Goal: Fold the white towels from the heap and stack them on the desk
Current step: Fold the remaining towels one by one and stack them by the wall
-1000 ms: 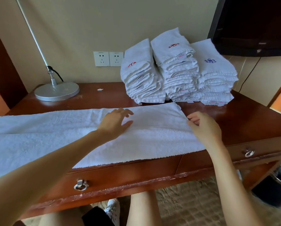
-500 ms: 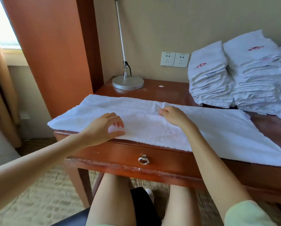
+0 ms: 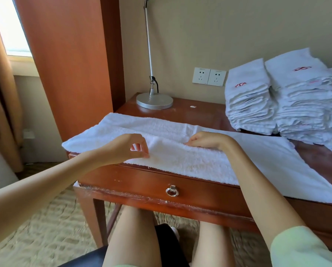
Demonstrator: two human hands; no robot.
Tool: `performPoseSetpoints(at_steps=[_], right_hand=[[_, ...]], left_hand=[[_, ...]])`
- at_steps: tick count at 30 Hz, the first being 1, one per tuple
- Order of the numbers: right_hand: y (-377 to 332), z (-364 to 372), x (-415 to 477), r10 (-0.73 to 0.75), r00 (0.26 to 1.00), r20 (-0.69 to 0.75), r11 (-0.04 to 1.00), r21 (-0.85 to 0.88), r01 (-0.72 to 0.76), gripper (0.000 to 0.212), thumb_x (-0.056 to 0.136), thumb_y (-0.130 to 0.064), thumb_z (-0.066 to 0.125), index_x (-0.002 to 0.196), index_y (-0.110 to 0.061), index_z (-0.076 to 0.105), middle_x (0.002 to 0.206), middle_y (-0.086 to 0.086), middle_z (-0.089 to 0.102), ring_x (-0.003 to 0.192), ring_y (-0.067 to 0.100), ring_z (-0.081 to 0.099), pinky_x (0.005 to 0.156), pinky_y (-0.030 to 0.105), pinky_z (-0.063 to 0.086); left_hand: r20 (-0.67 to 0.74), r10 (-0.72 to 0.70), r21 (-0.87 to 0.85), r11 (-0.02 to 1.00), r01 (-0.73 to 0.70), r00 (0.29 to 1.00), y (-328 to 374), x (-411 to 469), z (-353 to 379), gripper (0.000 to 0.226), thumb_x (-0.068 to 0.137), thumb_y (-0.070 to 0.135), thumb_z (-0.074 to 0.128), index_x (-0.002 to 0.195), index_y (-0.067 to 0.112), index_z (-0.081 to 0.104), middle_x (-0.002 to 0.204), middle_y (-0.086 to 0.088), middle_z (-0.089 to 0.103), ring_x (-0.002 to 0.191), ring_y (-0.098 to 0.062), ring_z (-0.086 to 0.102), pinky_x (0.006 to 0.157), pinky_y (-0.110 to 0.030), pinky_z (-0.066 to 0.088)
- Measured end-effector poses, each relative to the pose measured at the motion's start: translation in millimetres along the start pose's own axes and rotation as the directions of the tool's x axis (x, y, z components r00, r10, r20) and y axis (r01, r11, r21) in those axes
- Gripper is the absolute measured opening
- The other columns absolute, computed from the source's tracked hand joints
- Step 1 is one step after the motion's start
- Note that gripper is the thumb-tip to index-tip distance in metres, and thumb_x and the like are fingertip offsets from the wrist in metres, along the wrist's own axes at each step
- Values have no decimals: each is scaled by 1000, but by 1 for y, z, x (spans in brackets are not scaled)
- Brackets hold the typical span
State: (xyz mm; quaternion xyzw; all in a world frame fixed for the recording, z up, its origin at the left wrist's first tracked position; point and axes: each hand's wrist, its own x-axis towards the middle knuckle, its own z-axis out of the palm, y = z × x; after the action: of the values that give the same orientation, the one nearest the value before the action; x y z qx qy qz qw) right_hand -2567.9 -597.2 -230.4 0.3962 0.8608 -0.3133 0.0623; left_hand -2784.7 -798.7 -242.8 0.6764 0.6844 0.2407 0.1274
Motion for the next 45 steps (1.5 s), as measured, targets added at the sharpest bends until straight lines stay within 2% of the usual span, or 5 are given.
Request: performPoseSetpoints(at_steps=[11,20,30,34,45], right_hand=[[-13,-3,-8,-67,989,129,995,82,57,56,94,-54,48,140,-22,47,152,-5,35,144,14,26,115,31,17],[-23,1,12,-56,997,-59,973,-226,41,26,89,-30,68,112,-18,63,110,-8,49,98,12,51,83,24,38],[-146,64,72,-204,974,-101,961,169,219,28,95,-37,57,106,-12,61,97,1,56,89,15,52,76,26,40],[-165,77,83,-211,966,-150,935,256,244,27,95,-30,59,74,-16,50,76,-5,46,69,6,44,60,19,33],[-181,106,85,-349,882,-316,937,-114,330,32,91,-34,61,119,-21,56,109,-7,56,93,14,57,81,31,49]], left_hand=[[122,-68,-43,996,74,990,1,-12,-5,14,89,39,63,96,29,70,98,17,66,89,0,59,77,-15,46],[-322,-578,246,714,655,750,-103,-40,-38,52,94,48,49,136,18,44,136,-12,48,121,-33,47,99,-45,37],[-404,-744,-454,668,589,533,-120,-55,-45,34,81,29,63,113,19,66,106,-4,60,100,-28,57,84,-32,46],[-361,-771,-468,636,614,524,-135,-70,-58,13,83,23,62,75,31,69,96,2,65,107,-25,58,106,-49,38],[-154,-794,-483,580,656,588,-140,-93,-59,47,93,49,53,118,11,63,118,-4,61,105,-20,58,92,-29,44]])
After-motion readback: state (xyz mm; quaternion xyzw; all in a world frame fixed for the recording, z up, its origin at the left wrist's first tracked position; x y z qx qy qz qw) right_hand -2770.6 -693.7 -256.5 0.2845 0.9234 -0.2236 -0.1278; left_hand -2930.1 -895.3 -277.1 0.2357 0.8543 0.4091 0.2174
